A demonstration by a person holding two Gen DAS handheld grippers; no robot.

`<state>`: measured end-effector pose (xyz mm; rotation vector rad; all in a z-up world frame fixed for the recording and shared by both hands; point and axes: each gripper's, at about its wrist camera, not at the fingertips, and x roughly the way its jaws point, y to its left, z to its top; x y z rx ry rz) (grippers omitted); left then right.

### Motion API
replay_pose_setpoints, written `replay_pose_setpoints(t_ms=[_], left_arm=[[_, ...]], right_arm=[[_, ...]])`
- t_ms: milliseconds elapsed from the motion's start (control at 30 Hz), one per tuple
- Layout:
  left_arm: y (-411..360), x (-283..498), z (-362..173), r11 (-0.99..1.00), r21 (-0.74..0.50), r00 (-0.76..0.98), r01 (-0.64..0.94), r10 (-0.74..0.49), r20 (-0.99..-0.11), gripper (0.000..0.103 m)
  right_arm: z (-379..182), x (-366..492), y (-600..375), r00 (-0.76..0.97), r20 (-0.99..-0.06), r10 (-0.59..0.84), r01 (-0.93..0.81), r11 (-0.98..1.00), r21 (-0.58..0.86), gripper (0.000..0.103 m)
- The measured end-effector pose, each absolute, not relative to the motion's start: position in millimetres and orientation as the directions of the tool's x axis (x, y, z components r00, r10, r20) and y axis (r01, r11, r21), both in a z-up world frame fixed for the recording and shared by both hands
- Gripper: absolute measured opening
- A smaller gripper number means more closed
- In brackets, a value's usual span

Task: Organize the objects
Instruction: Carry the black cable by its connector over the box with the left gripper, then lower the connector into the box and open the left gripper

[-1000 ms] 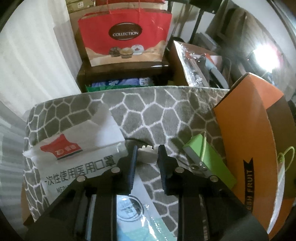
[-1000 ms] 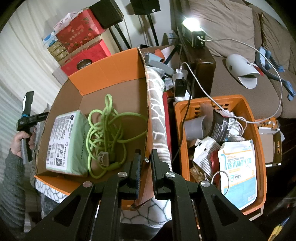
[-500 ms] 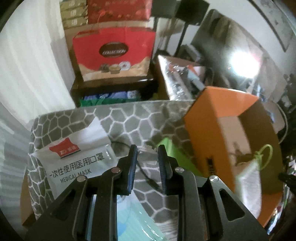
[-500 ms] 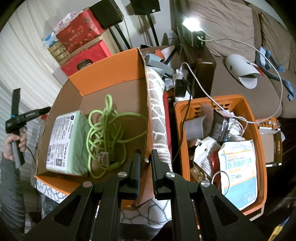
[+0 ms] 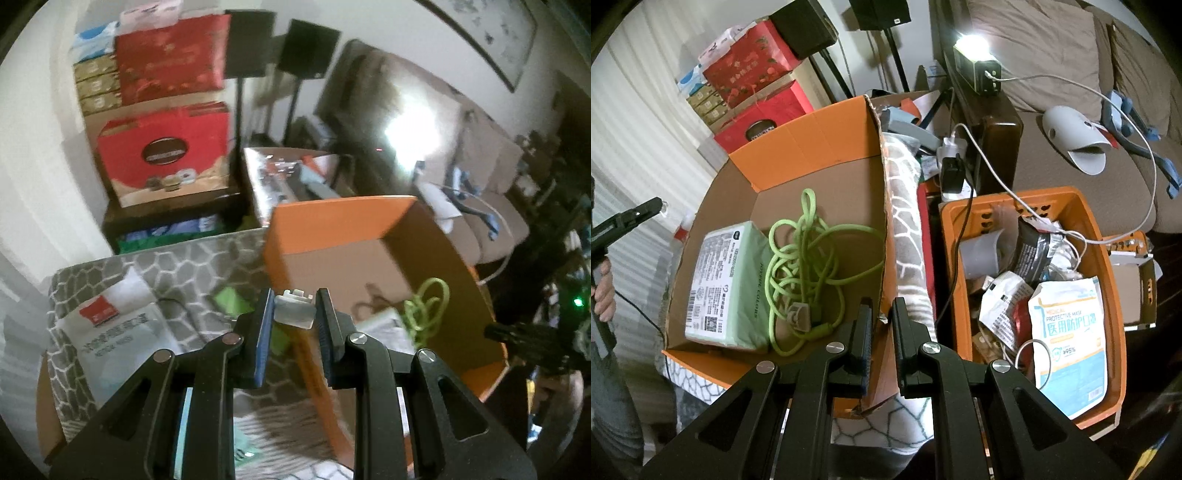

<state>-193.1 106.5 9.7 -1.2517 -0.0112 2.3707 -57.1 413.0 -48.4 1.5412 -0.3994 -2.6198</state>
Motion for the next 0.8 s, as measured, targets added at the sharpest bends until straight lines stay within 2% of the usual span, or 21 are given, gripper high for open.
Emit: replay_pose_setpoints(t_ms=[467,800], left_arm=[[184,-157,3,-0.822,-0.253,-0.393,-0.511,0.485,-0.781,0.021],[234,-143,-19,-0.796,-0.241,-0.335,-0.556,0.479,-0.811,0.021]], right_arm=[[-48,-57,412,-0.493,-0.847,-0.199,-0.068,-0.962,0.265,0.009],[-48,-57,412,-0.494,-0.846,-0.2,-0.068,-0.961,0.267,0.009]])
